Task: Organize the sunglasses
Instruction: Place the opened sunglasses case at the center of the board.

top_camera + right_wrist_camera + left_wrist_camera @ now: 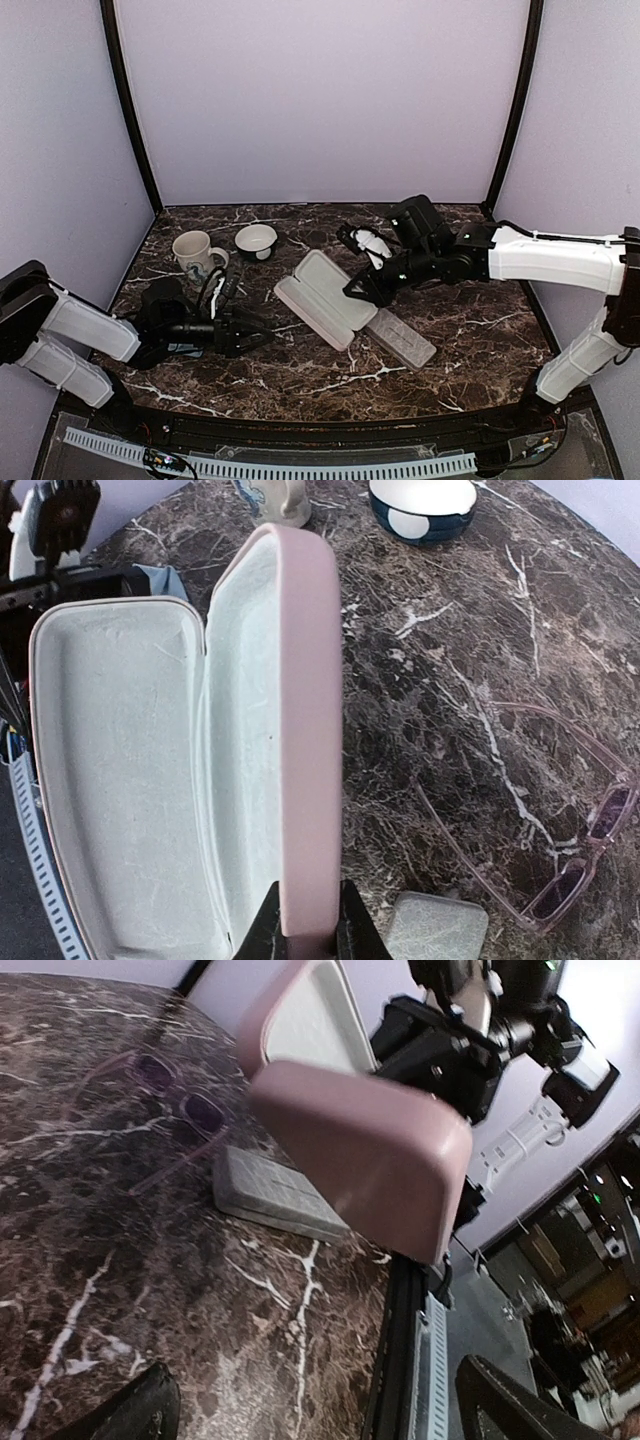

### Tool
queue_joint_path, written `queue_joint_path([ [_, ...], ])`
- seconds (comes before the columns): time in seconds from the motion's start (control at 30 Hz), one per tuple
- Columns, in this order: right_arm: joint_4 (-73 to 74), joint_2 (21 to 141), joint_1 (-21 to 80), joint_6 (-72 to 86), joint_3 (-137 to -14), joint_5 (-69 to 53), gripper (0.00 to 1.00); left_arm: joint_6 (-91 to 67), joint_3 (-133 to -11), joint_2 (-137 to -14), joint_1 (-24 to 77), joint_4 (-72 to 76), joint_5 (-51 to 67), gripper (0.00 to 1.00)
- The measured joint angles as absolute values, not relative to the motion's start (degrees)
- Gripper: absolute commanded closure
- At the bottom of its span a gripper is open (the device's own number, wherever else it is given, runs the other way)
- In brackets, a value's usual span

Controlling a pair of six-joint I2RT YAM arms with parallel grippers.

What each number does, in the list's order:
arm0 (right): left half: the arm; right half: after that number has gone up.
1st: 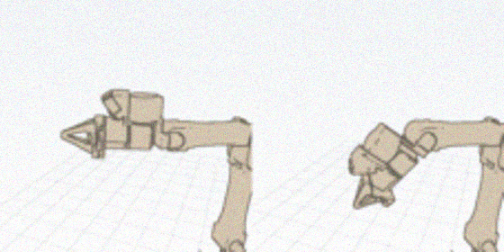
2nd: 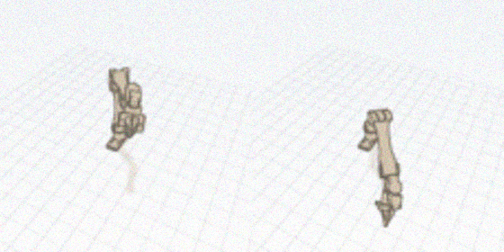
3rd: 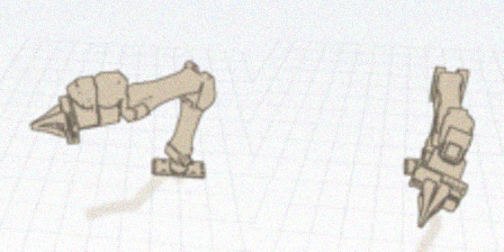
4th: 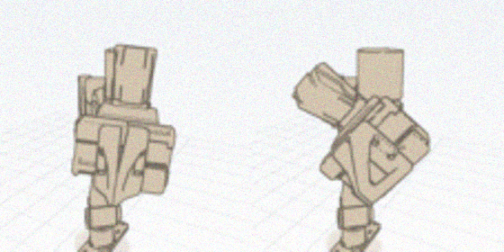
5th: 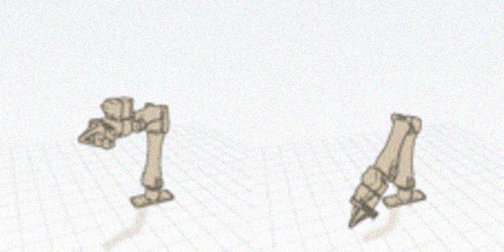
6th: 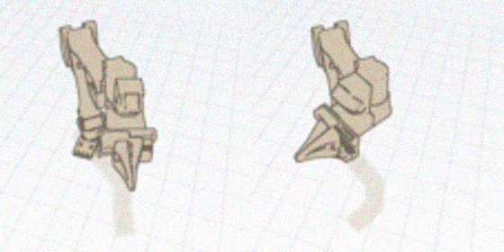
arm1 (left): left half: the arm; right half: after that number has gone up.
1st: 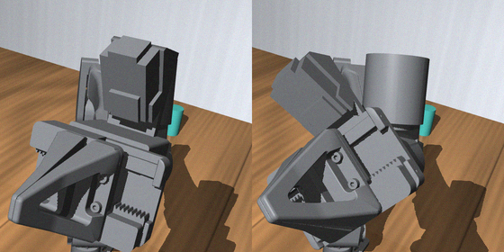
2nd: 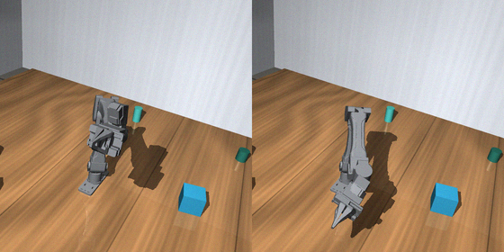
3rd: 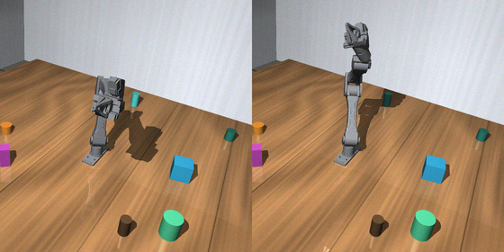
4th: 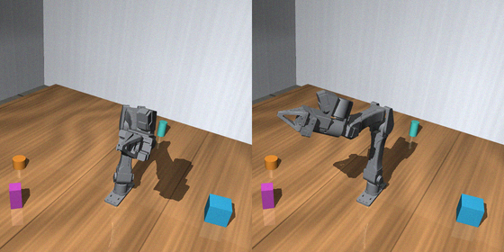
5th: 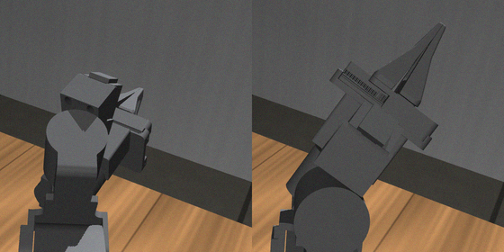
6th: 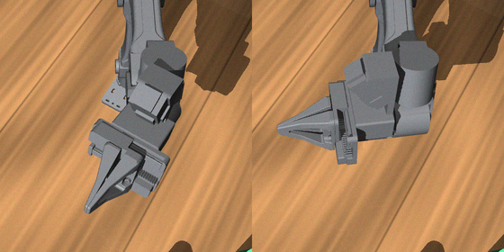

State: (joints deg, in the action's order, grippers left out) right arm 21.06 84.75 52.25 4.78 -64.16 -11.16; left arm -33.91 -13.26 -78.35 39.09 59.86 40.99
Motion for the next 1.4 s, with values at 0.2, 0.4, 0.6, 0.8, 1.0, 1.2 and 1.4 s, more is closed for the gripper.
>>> queue_joint_path([
  [0.2, 23.62, 87.61, 54.39, 2.39, -64.16, -4.51, 1.0, -31.64, -19.38, -64.49, 39.11, 33.78, 21.41, 0.08],
  [0.4, 26.85, 95.0, 57.93, 0.08, -66.87, 1.61, 1.0, -30.41, -28.08, -53.84, 39.07, 6.04, -0.43, 0.21],
  [0.6, 28.32, 100.62, 61.63, -1.54, -70.94, 5.96, 0.98, -33.41, -29.21, -55.94, 39.05, -9.69, -10.02, 0.24],
  [0.8, 28.77, 102.19, 64.27, -2.66, -72.53, 8.62, 0.94, -37.34, -28.51, -56.93, 39.05, -18.63, -13.63, 0.26],
  [1.0, 28.93, 103.26, 65.36, -2.98, -72.53, 10.13, 0.9, -40.69, -27.77, -58.52, 39.07, -24.12, -15.4, 0.22],
  [1.2, 28.91, 103.28, 65.71, -3.01, -72.53, 10.7, 0.89, -43.13, -25.89, -60.38, 39.07, -26.5, -15.77, 0.28],
  [1.4, 29.36, 103.28, 65.73, -3.75, -72.53, 12.34, 0.88, -44.01, -24.91, -61.73, 39.13, -26.57, -15.46, 0.4],
])
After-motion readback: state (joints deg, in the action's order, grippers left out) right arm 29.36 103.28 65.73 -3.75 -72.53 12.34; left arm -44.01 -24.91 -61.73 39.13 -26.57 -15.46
